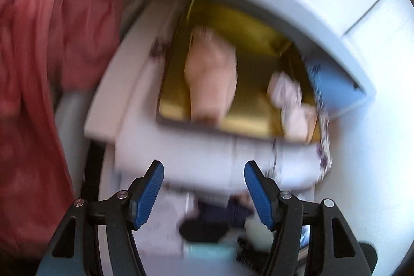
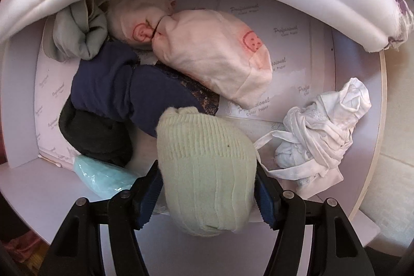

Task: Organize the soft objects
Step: 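Lower the pink stocking bundle into the gold tray and open the left tool, then open the right tool to release the pale green knit item in the drawer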

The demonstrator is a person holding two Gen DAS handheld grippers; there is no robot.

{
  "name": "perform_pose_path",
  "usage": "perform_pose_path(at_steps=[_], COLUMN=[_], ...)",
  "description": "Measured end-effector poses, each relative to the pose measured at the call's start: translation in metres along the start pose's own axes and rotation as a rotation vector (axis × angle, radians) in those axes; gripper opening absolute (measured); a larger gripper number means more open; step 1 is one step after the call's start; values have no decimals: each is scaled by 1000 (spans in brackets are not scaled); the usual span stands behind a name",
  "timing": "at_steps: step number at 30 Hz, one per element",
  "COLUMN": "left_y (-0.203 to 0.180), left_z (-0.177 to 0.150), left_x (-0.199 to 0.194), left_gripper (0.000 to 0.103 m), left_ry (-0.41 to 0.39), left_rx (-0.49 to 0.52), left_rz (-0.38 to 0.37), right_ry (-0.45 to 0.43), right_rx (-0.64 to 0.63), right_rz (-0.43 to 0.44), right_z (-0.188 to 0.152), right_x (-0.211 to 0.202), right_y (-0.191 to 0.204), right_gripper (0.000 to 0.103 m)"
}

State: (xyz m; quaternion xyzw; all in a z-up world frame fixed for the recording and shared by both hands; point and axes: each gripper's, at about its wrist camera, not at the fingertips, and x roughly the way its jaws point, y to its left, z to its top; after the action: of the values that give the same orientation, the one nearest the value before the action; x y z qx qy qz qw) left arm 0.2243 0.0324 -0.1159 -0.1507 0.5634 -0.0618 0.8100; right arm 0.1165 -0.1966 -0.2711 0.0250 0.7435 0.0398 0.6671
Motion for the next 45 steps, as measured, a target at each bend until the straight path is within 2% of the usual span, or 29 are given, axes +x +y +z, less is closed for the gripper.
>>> perform_pose_path(at_steps=[4,9,12,20,24,30,33,35,40,45], left_y=[6,17,21,7,-3,-10,-17,-20,-21,-17], left_z=[-44,-71,-80,-104,-113,-117,-123,-126,-131,-139], left_x=[27,61,73,105,113,118,124,127,132,139], left_gripper=[65,65,64,65,65,65,65,65,65,65], left_ry=[115,247,289,401,408,415,428,437,457,469], left_rx=[-8,4,14,103,155,167,185,198,204,197], left_rz=[27,71,105,102,113,97,101,107,121,125], right_ry=[-5,-7,-7,-35,-89,-208,-266,-284,-253,-207], right_rx=[52,98,118,213,269,422,490,512,531,517], right_rz=[44,79,94,167,201,262,260,244,188,157], right_z=[0,-1,-1,1,1,-3,-5,-10,-10,-8], right_x=[-3,-4,-5,-19,-39,-74,-91,-98,-92,-75], right_y=[-11,-24,-30,-59,-73,-114,-135,-139,-140,-137], right_gripper=[66,66,67,71,71,73,72,67,54,54])
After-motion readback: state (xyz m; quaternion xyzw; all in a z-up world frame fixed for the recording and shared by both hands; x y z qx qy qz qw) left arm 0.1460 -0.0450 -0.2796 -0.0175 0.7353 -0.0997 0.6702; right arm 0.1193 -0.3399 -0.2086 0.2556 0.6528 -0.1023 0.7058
